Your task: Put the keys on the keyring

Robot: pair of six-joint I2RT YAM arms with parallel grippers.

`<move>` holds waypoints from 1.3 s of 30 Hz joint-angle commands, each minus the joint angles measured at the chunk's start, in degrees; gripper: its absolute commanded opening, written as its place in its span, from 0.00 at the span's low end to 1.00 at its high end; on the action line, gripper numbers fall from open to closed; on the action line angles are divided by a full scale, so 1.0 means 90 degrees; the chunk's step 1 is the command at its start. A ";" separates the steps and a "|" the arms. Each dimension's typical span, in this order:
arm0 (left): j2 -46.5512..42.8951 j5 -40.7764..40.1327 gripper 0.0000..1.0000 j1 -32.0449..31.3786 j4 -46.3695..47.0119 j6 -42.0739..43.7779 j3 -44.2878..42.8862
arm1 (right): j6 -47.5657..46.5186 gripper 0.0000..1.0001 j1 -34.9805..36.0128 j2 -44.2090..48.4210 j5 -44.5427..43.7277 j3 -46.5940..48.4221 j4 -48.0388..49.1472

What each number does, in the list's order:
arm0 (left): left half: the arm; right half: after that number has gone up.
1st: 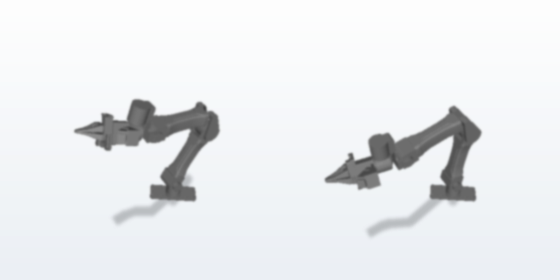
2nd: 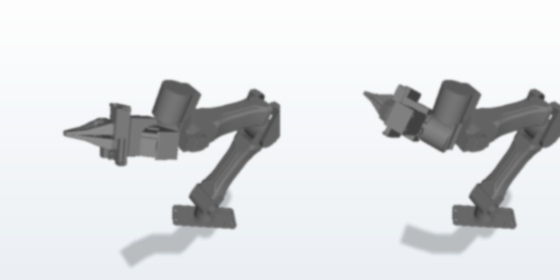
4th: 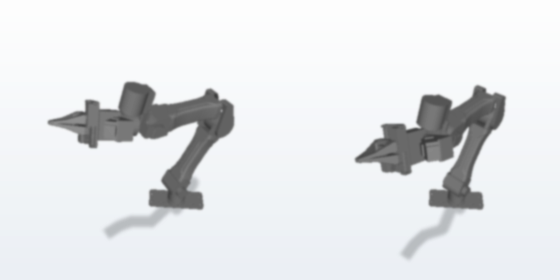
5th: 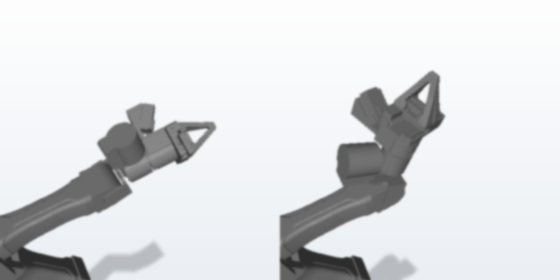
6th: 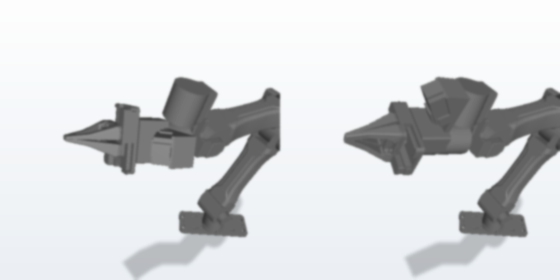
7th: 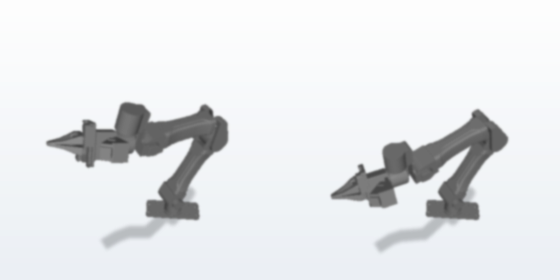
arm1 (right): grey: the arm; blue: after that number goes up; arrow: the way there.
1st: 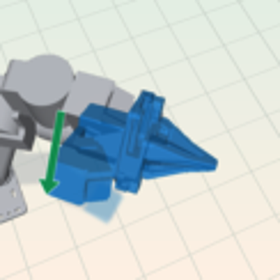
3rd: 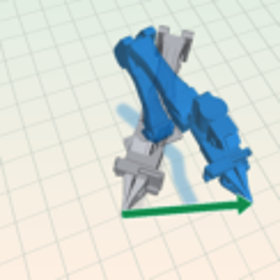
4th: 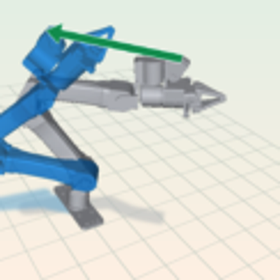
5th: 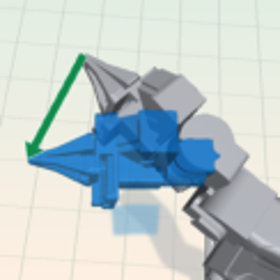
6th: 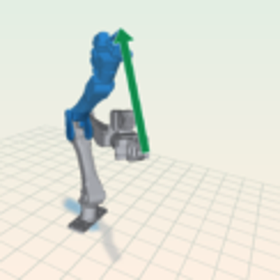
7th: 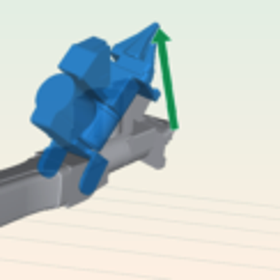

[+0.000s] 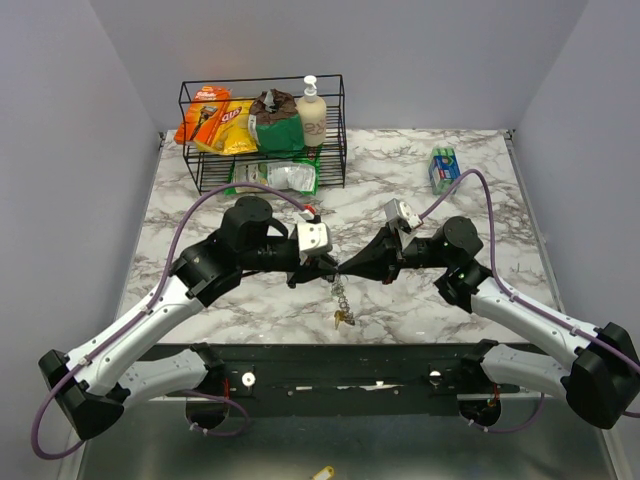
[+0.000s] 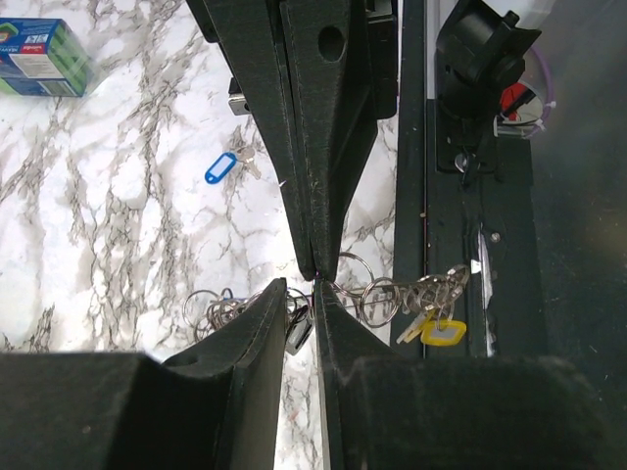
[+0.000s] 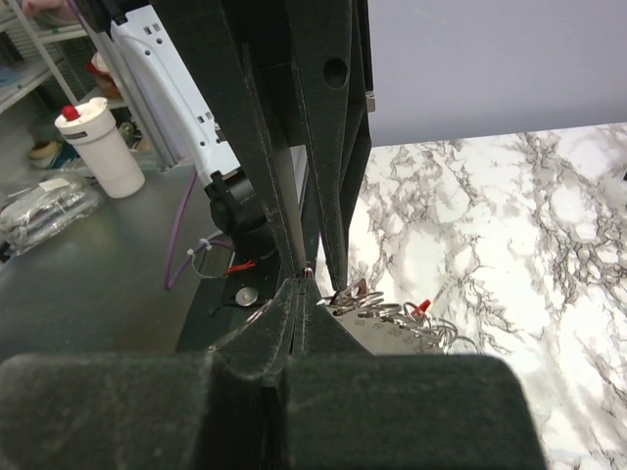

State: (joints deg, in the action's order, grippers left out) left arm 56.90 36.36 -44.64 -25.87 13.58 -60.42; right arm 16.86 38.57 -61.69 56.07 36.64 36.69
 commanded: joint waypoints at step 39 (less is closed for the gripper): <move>-0.0931 -0.0837 0.00 -0.0001 0.1516 -0.0112 0.1488 | 0.0216 0.92 -0.0242 0.1054 -0.3164 -0.0399 -0.0872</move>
State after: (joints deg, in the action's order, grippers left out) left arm 50.98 29.91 -44.69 -20.14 13.82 -49.08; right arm 17.15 37.98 -52.53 34.02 34.06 33.58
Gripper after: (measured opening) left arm 0.009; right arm 0.909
